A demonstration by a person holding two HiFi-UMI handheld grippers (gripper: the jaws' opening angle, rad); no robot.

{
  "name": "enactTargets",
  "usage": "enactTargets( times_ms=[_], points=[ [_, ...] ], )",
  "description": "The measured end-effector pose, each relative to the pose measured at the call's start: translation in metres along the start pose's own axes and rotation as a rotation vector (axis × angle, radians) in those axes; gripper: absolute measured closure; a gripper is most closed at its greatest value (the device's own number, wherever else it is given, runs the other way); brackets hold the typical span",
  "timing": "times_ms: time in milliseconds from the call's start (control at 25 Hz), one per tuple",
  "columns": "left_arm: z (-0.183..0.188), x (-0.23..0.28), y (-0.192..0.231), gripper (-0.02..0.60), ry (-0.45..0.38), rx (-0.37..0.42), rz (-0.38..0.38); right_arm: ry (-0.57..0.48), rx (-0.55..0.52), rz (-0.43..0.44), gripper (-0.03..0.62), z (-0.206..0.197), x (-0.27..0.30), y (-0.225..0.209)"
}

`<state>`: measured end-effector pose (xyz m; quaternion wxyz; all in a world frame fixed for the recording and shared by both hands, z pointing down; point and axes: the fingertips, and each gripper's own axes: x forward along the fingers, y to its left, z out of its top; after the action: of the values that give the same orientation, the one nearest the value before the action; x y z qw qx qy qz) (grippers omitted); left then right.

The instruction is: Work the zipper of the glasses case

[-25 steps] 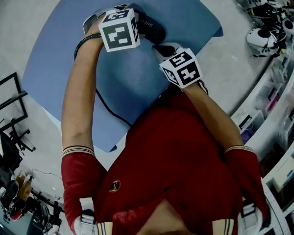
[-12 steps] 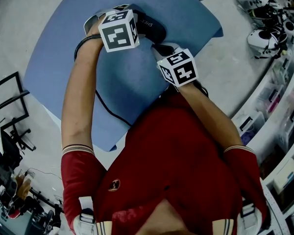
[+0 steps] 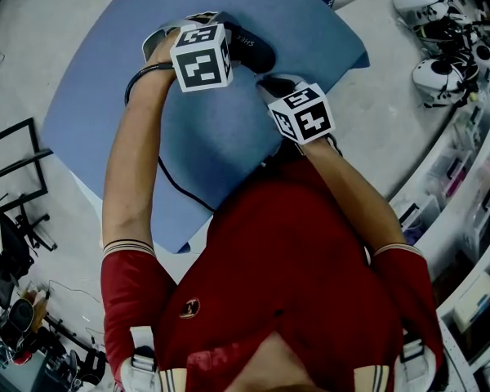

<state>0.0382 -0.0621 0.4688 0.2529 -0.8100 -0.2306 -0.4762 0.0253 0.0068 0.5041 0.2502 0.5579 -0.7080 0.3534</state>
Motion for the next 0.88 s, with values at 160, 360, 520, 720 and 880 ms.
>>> enactTargets(
  times_ms=[160, 360, 520, 720, 880],
  points=[
    [0.005, -0.003, -0.001, 0.319, -0.042, -0.037, 0.042, -0.026, -0.05, -0.005, 0.526, 0.002, -0.011, -0.01],
    [0.017, -0.019, 0.008, 0.319, -0.141, -0.138, 0.139, -0.084, -0.152, -0.02, 0.526, 0.025, -0.032, -0.033],
    [0.024, -0.039, 0.02, 0.319, -0.236, -0.255, 0.253, -0.142, -0.249, -0.022, 0.526, 0.057, -0.046, -0.048],
    [0.037, -0.061, 0.031, 0.319, -0.378, -0.447, 0.404, -0.268, -0.352, 0.046, 0.527, 0.106, -0.059, -0.056],
    [0.034, -0.086, 0.047, 0.331, -0.475, -0.611, 0.534, -0.354, -0.412, 0.126, 0.539, 0.149, -0.056, -0.051]
  ],
)
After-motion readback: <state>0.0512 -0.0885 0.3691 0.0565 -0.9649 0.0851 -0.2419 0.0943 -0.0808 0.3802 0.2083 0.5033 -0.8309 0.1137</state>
